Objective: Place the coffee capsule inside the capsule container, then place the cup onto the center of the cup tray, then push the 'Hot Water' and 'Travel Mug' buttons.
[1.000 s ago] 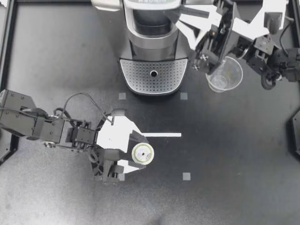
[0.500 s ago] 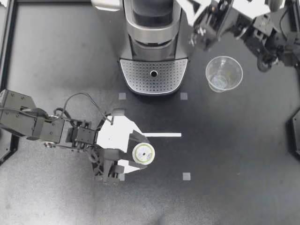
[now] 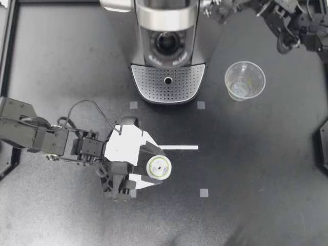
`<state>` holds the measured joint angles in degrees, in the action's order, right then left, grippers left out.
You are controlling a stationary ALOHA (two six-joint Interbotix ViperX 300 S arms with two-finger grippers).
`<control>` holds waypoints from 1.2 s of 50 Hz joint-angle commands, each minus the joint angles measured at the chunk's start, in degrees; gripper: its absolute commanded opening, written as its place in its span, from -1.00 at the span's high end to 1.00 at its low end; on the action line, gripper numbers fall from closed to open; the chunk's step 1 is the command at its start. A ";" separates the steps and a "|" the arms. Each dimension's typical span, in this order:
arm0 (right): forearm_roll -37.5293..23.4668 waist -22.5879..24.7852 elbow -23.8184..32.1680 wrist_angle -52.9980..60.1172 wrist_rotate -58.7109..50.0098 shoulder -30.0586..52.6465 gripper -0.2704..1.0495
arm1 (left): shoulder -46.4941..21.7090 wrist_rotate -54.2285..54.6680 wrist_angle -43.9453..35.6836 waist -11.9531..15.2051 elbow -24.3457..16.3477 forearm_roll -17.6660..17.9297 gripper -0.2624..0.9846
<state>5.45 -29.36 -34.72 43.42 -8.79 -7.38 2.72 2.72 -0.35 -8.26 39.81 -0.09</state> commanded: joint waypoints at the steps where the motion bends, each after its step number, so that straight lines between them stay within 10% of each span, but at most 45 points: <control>1: 0.18 -1.49 1.67 0.09 0.09 -0.35 0.51 | 1.85 -0.09 -0.26 -0.09 -1.67 0.00 -0.22; 13: -1.41 -1.14 1.14 0.09 -0.53 -2.37 0.51 | 5.36 -1.32 3.08 0.00 -6.06 -0.97 -0.22; 23: -2.55 -0.26 -2.64 0.79 -3.96 -8.35 0.51 | 10.99 -6.59 18.72 1.41 -15.47 -9.40 -0.22; 46: -2.99 -0.26 -10.90 0.35 -4.57 -17.31 0.50 | 10.37 -3.87 40.08 2.46 -28.83 -46.58 -0.22; 60: -2.99 -0.26 -12.30 0.35 -4.39 -18.63 0.50 | 7.65 5.01 42.71 2.46 -27.42 -58.89 -0.22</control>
<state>2.55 -29.62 -47.64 43.59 -13.27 -25.14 10.20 6.42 41.57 -5.89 12.92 -56.69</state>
